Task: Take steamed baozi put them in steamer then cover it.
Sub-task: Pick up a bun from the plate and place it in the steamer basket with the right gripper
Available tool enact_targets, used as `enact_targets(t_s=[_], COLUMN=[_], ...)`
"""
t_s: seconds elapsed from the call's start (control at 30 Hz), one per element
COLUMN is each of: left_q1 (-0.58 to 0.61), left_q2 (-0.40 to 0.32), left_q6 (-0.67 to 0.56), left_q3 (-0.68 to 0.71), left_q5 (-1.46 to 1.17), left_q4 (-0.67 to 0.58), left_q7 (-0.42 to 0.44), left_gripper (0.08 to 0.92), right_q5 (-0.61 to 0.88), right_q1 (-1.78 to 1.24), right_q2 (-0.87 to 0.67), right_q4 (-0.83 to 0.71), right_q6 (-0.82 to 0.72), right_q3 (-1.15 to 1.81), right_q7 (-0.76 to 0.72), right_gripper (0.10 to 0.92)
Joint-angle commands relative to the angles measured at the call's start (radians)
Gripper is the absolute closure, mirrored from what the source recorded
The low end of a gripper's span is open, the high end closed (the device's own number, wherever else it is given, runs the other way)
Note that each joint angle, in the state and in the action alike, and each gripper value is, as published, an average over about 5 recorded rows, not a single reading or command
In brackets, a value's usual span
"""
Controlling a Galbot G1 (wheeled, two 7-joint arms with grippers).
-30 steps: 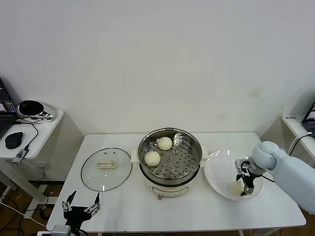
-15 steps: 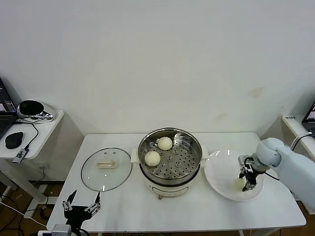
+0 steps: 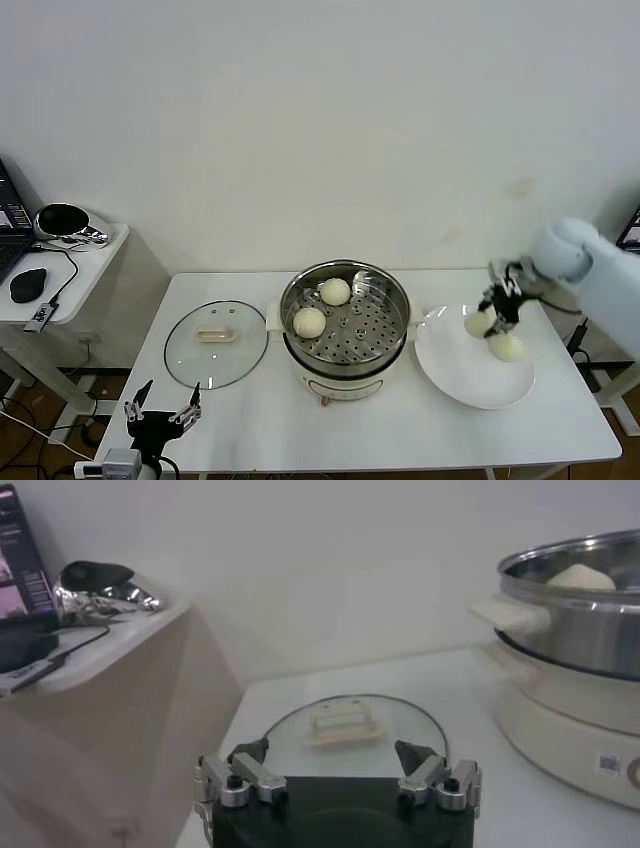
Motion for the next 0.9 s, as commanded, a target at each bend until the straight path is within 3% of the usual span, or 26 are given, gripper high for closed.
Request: enact_targets(t_s=[0.03,0.2,0.4,0.53,0.67,0.9], left_q1=[-0.005,-0.001,0.005,0.009,0.015,0.026], left_q2=[0.001,0.001,-0.006,-0.016,-0.028,-0.037], left_q6=[0.001,0.000,0.001,0.002,0.001,-0.002], left_q3=[-0.010,-0.018,-0.022,-0.021,-0.020,-0.025], left_q5=[-0.016,-0.024,-0.024,-0.020,-0.017,-0.020], left_q4=[-0.002,-0.010,-0.030,-0.036,-0.045,-0.064], left_q7=[-0.001,-0.003,-0.002,-0.002,-0.004,-0.009], left_gripper=[0.177,0.177,0.177,0.177,0.177,0.177], right_q5=[0.178,0.287,0.287,0.237,0.097,0.015], right_q1=[0.325,0.387,0.383,0.376,0.356,0.323], right_q2=[0.119,0.213,0.302,0.359,0.412,0.475], right_q4=[-0.008,-0.083,-0.122,-0.109,-0.081,-0.056], right_q6=[0.064,0.364,0.608,0.761,0.893,0.979], right_q3=[-0.140,-0.192,-0.227,-0.246,-0.270,-0.341], right_q7=[-0.073,-0.080,-0.101,-0.109,-0.098,-0.053], right_gripper=[0.474,0.474,0.474,0.474,0.469,0.467])
